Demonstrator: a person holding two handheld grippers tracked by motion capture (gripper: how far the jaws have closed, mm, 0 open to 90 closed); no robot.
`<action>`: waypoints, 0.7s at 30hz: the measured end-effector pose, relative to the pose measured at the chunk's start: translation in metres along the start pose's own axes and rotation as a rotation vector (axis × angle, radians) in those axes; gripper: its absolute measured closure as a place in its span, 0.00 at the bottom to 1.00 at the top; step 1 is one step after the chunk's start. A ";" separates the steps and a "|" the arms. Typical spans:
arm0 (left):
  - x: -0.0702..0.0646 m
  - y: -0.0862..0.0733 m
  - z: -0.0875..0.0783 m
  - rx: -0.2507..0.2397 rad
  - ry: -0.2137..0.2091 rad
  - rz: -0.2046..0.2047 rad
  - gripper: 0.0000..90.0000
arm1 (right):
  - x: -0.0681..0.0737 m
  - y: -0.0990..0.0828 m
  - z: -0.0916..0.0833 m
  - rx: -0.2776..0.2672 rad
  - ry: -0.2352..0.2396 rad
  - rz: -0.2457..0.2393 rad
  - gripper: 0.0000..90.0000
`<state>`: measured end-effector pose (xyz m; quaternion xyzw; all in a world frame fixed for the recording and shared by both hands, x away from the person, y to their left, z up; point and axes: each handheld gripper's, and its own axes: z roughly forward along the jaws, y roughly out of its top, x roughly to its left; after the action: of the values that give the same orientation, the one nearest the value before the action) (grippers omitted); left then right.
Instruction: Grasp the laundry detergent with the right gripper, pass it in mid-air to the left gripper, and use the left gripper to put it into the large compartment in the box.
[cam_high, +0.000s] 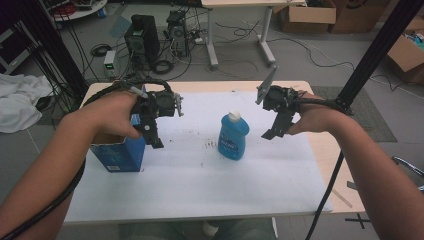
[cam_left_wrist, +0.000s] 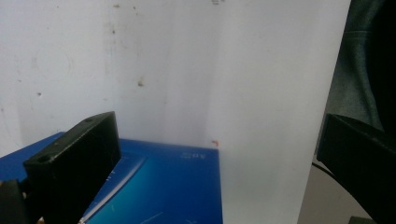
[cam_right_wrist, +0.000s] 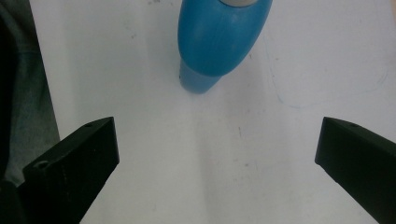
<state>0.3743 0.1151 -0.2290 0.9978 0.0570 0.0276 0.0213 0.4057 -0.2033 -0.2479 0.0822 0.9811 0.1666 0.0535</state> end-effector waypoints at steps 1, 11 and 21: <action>0.000 0.000 0.000 0.000 0.000 0.000 0.00 | 0.000 0.000 0.000 0.000 0.000 0.000 0.00; -0.003 -0.010 0.001 -0.013 0.001 -0.013 0.00 | 0.009 -0.033 0.037 -0.260 -0.017 0.094 0.00; -0.006 -0.010 -0.001 -0.016 0.007 -0.001 0.00 | 0.021 -0.060 0.083 -0.427 -0.065 0.201 0.00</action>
<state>0.3670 0.1246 -0.2288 0.9974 0.0573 0.0317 0.0289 0.3876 -0.2289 -0.3476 0.1718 0.9083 0.3720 0.0843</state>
